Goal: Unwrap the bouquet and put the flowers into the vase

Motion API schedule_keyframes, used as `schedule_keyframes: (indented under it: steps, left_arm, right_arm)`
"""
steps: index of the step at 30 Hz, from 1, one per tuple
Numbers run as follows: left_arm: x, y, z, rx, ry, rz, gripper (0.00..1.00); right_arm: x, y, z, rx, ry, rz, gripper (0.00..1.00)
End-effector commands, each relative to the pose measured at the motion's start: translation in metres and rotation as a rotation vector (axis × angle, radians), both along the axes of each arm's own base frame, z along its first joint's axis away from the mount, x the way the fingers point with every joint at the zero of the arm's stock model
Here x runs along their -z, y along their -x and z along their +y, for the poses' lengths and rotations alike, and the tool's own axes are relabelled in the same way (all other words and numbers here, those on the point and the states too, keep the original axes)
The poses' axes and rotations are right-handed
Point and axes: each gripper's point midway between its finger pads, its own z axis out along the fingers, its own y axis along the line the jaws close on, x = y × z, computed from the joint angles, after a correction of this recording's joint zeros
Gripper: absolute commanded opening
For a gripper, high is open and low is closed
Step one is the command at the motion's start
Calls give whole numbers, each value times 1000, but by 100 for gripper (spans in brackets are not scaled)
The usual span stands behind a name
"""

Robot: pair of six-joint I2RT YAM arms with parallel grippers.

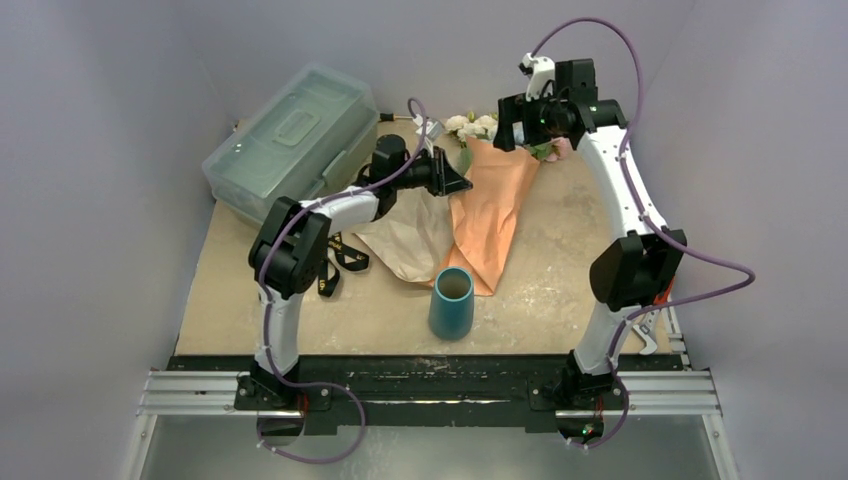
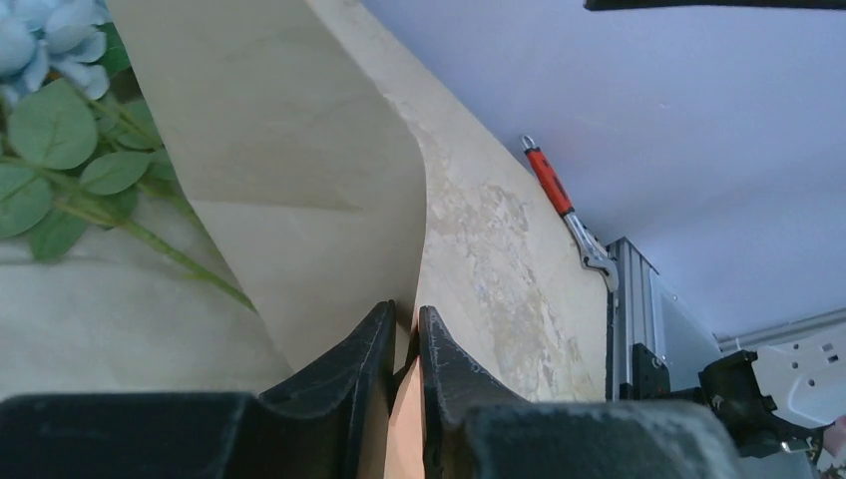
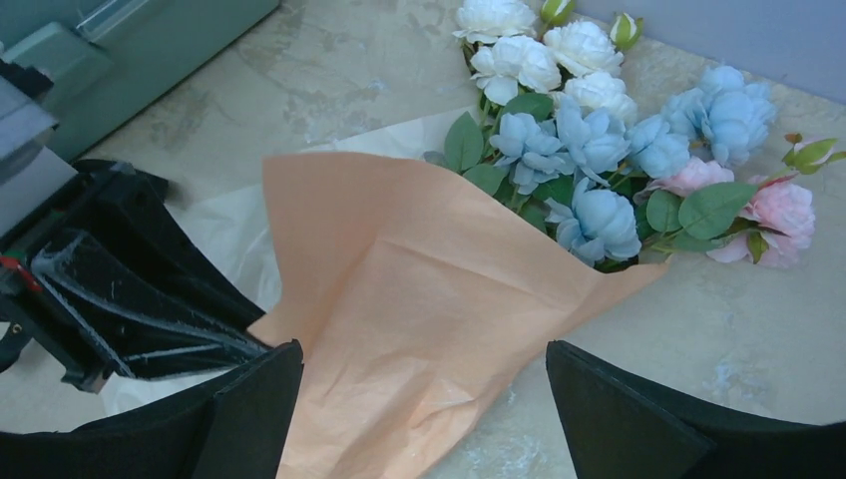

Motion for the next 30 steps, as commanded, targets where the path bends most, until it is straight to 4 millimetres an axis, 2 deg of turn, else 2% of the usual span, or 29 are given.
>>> schedule_keyframes:
  steps: [1,11,14,16,18,20,21,23,26,28,30]
  left_arm:
    - [-39,13,-21,84,82,-120,15]
    - [-45,27,-49,140,85,-177,10]
    - [-45,30,-55,152,88,-183,8]
    - [-47,32,-58,161,89,-196,8]
    - [-48,36,-62,172,83,-209,8]
    - [-50,36,-63,170,76,-218,12]
    - [-52,32,-62,147,66,-212,20]
    - [-56,21,-56,96,36,-189,34]
    - [-69,14,-39,54,-5,-242,56]
    - [-77,9,-24,20,-33,-279,65]
    - [-82,0,-5,-24,-67,-298,68]
  right_arm:
    - [-38,16,3,3,-65,-37,97]
    - [-29,27,16,-53,-122,17,96]
    - [-19,27,15,-51,-109,36,88]
    - [-14,25,10,-35,-81,38,74]
    - [-14,25,6,-37,-55,35,48]
    - [-15,28,0,-36,-19,35,12]
    - [-16,29,-6,-26,8,30,0]
    - [-18,30,-24,17,65,20,0]
    - [-20,38,-63,102,152,7,0]
    - [-17,46,-94,143,234,10,0]
    - [-15,58,-124,189,313,13,0]
